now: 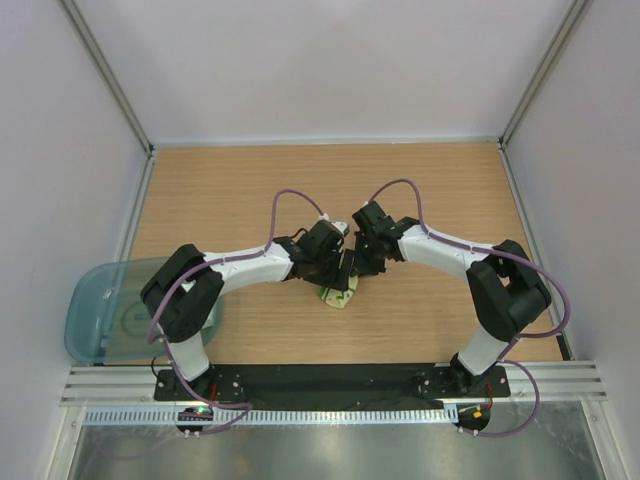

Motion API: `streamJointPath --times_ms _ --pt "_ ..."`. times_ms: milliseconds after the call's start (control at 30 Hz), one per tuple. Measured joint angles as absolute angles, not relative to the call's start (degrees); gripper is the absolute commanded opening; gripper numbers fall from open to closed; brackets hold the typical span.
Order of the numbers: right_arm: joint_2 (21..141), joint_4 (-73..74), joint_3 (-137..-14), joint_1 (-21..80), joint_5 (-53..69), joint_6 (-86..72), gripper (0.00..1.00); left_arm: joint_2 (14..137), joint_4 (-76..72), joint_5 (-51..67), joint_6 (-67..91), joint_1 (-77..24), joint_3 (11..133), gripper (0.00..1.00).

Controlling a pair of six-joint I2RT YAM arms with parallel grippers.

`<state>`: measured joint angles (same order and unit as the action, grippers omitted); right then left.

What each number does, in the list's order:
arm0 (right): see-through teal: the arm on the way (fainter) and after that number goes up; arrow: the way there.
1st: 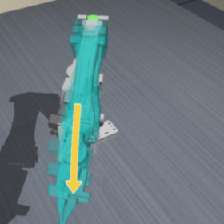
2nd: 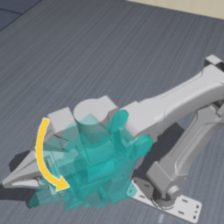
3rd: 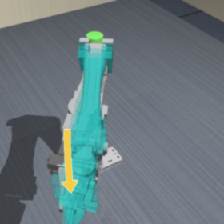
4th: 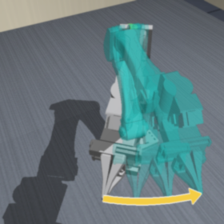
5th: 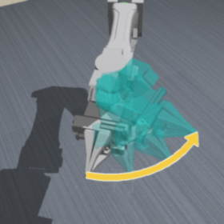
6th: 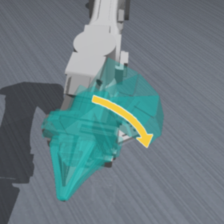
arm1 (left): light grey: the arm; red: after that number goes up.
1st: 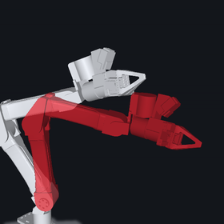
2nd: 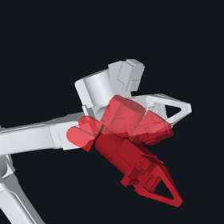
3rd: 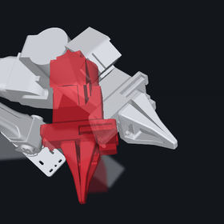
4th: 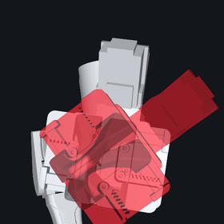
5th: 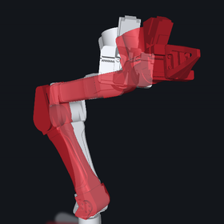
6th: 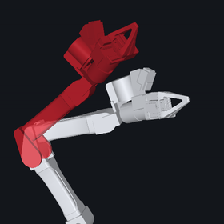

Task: Roll the towels
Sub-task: Roll the towel, then place the rolled towel into the container

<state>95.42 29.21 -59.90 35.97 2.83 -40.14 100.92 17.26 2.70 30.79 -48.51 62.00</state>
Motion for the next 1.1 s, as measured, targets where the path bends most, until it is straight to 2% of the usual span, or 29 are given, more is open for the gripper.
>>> streamJointPath --times_ms 33,100,133,200,233,267,333,467,633,767,900,1100 --pt "95.42 29.21 -59.92 35.97 2.79 -40.16 0.08 101.27 16.91 2.87 30.79 -48.51 62.00 0.57" --pt "95.42 29.23 -59.92 35.94 2.79 -40.16 0.10 102.41 15.77 3.68 30.89 -48.58 62.00 0.48" --pt "95.42 29.26 -59.92 35.97 2.76 -40.14 0.12 102.96 15.14 4.14 30.96 -48.62 62.00 0.34" --pt "95.42 29.32 -60.05 36.01 2.66 -40.14 0.20 103.35 13.98 4.73 30.89 -48.64 62.00 0.24" --pt "95.42 29.52 -60.29 35.99 2.55 -40.14 0.25 103.35 13.54 4.89 30.89 -48.62 61.98 0.14" --pt "95.42 29.76 -60.60 35.94 2.39 -40.10 0.33 103.39 13.06 4.99 31.05 -48.62 61.89 0.10" --pt "95.42 30.50 -61.08 35.94 2.20 -39.72 0.40 103.39 12.19 5.21 30.96 -48.60 61.65 0.00" --pt "95.37 32.69 -61.87 35.81 1.39 -39.33 0.55 103.26 11.14 5.78 31.05 -48.56 61.28 0.00" --pt "94.48 36.49 -64.16 35.86 -0.93 -39.03 0.66 101.41 13.41 5.34 30.85 -47.99 60.90 0.00" --pt "91.00 38.33 -67.55 35.62 -2.90 -38.15 0.70 96.62 20.75 3.79 30.72 -46.85 60.90 0.00" --pt "86.26 38.92 -71.22 35.31 -3.55 -37.26 0.71 86.50 28.32 1.21 30.48 -44.23 60.93 0.00" --pt "84.49 36.51 -71.72 35.99 3.16 -36.21 0.71 69.73 39.09 -5.37 29.93 -39.40 61.23 0.00"
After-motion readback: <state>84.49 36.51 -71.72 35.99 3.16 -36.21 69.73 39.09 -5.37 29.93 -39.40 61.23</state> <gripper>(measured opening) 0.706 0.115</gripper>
